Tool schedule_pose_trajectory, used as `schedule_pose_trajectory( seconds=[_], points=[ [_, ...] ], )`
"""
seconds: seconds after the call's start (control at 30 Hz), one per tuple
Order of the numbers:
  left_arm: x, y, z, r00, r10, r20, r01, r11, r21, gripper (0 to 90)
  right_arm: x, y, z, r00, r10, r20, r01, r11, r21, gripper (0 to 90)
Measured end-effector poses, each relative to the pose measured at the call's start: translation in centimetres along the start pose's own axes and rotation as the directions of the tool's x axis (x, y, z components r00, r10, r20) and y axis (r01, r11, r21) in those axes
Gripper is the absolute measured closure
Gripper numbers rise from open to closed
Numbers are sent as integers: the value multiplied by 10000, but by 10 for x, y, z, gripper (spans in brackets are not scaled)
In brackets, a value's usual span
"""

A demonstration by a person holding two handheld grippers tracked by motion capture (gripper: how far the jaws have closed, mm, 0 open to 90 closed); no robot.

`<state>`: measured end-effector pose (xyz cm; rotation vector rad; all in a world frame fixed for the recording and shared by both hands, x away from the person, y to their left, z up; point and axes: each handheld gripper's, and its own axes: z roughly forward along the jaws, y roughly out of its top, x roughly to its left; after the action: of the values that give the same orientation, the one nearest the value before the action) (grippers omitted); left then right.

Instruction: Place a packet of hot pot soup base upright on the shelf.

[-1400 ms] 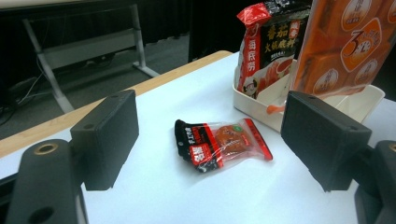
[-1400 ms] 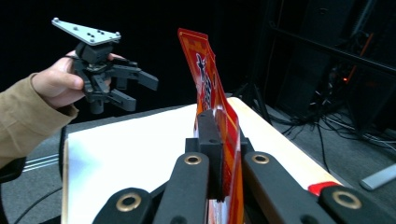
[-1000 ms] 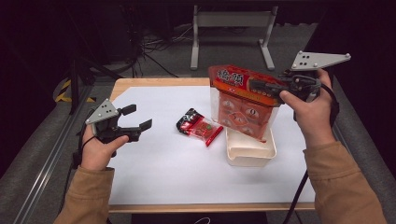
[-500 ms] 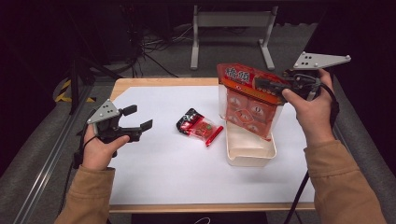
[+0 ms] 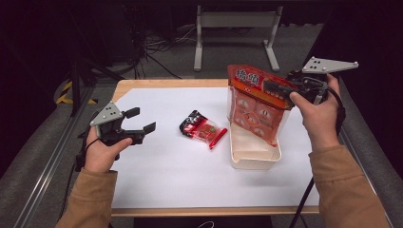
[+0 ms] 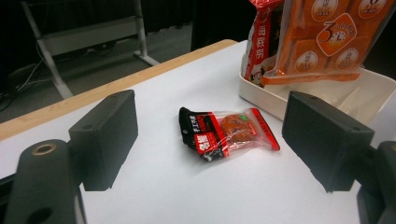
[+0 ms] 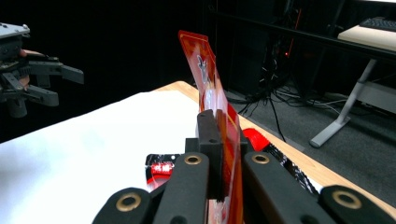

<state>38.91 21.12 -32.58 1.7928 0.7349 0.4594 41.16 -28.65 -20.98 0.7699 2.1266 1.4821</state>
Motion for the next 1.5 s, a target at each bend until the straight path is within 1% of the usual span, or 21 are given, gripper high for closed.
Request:
schedule_pose_trajectory(
  seconds=[0.17, 0.43, 0.57, 0.6, 0.8, 0.93, 1.07, 1.2, 1.3, 1.33, 1.37, 1.5],
  points=[
    [0, -1, 0, 10000, -32, 12, 32, 10000, -1, 193, -2, -7, 2, 9999, 10, 149, -13, 9999, 161, 894],
    [1, -1, 2, 10000, -16, 66, 16, 10000, 92, 189, -7, -21, 5, 9997, 128, 200, -133, 9996, 248, 894],
    [0, -2, 4, 9999, -44, 91, 42, 9999, 144, 187, -10, -28, 6, 9994, 261, 209, -263, 9996, 99, 894],
    [0, -2, 4, 9999, -36, 94, 35, 9999, 150, 186, -10, -29, 6, 9992, 346, 193, -348, 9994, 77, 894],
    [-1, -3, 6, 9999, -38, 113, 35, 9997, 222, 185, -13, -36, 4, 9989, 419, 186, -420, 9991, 45, 894],
    [-1, -3, 7, 9999, -50, 135, 47, 9996, 273, 185, -13, -41, 6, 9990, 439, 127, -442, 9988, 216, 894],
    [0, -4, 7, 9999, -74, 116, 71, 9996, 277, 185, -14, -43, 7, 9986, 528, 30, -529, 9984, 187, 894],
    [0, -4, 8, 9999, -46, 124, 42, 9996, 294, 184, -14, -46, 8, 9984, 567, -9, -566, 9979, 304, 893],
    [0, -4, 9, 9997, -115, 193, 109, 9996, 278, 180, -14, -49, 10, 9981, 609, -5, -609, 9974, 391, 893],
    [0, -4, 10, 9997, -146, 215, 140, 9995, 276, 180, -14, -50, 12, 9982, 593, 30, -594, 9970, 499, 893],
    [0, -4, 10, 9997, -106, 229, 99, 9995, 284, 179, -14, -51, 13, 9982, 600, 9, -599, 9967, 554, 893],
    [1, -5, 11, 9990, -199, 392, 190, 9995, 242, 179, -13, -60, 22, 9980, 625, -105, -612, 9936, 954, 893]
  ],
)
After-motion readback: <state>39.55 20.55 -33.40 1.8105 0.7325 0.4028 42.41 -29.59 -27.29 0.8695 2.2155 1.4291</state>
